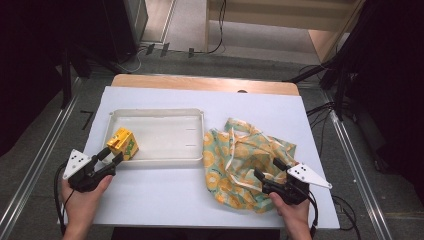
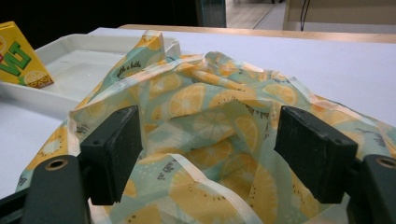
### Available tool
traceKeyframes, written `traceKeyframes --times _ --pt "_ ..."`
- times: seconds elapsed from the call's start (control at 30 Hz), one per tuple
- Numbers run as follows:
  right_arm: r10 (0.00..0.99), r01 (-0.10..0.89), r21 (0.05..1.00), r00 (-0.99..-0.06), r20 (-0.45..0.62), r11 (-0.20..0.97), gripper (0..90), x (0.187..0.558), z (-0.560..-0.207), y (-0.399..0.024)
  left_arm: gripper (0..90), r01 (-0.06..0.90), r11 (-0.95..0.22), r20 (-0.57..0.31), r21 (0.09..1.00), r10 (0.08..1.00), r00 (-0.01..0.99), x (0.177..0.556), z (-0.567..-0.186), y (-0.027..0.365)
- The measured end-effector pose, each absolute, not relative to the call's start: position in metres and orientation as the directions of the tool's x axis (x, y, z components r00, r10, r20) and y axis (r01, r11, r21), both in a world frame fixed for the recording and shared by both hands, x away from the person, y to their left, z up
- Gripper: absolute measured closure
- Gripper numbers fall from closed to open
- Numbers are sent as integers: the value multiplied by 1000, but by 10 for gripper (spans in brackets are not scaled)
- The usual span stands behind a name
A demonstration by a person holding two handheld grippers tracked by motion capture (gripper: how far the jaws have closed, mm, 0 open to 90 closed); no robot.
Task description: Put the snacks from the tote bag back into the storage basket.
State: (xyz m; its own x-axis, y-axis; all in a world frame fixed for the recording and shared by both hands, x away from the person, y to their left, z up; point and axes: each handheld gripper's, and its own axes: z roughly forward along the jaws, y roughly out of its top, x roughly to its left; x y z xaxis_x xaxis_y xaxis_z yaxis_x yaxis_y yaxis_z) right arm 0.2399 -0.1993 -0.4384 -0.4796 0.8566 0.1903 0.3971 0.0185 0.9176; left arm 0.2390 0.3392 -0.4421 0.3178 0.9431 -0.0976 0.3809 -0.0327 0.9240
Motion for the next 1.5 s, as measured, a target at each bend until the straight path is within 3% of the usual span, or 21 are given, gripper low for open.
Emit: traceKeyframes --times 0.03,0.1,0.27,0.63,1.5 --pt "857 396 918 -480 190 19 232 240 -438 -199 603 379 -19 -107 925 945 309 234 -441 340" --pt "858 396 918 -479 188 20 232 240 -438 -199 626 388 -17 -96 922 958 270 229 -441 340" --pt "858 399 917 -477 192 17 232 241 -439 -200 900 364 17 -149 931 929 337 223 -436 338" --pt "857 397 918 -481 184 25 233 239 -439 -199 900 398 -45 -105 916 932 347 246 -444 315" --pt "861 398 917 -475 181 27 235 240 -440 -201 900 403 64 -170 913 958 232 243 -447 362"
